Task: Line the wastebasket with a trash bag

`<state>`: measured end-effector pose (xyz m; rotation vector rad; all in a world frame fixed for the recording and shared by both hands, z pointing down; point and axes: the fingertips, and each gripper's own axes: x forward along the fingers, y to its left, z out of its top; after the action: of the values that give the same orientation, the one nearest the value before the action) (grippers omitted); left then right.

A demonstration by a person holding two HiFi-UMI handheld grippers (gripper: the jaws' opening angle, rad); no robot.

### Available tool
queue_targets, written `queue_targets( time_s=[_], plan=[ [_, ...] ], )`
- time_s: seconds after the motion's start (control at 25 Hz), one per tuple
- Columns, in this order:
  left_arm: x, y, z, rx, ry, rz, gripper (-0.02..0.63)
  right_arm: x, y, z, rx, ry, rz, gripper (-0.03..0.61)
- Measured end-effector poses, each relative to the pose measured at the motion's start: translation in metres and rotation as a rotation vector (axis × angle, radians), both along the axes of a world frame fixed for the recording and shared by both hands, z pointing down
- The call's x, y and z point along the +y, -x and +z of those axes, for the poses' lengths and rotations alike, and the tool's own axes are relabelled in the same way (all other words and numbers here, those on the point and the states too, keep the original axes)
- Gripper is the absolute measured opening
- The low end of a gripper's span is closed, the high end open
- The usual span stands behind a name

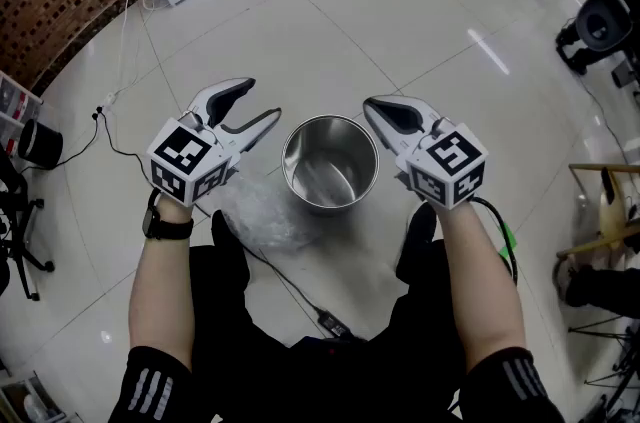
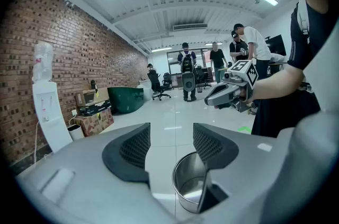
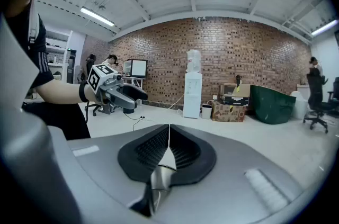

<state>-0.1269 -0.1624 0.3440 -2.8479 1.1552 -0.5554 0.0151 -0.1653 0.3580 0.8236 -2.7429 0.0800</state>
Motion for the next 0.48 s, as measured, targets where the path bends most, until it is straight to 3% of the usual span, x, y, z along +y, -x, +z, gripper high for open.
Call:
queue_targets(
  time_s=[0.48],
  plan=[
    [0.003,0.018,-0.016,0.034,-0.029,0.004,0.249,0.031,0.047,0.019,0.051,-0.006,-0.102,0.081]
  ],
)
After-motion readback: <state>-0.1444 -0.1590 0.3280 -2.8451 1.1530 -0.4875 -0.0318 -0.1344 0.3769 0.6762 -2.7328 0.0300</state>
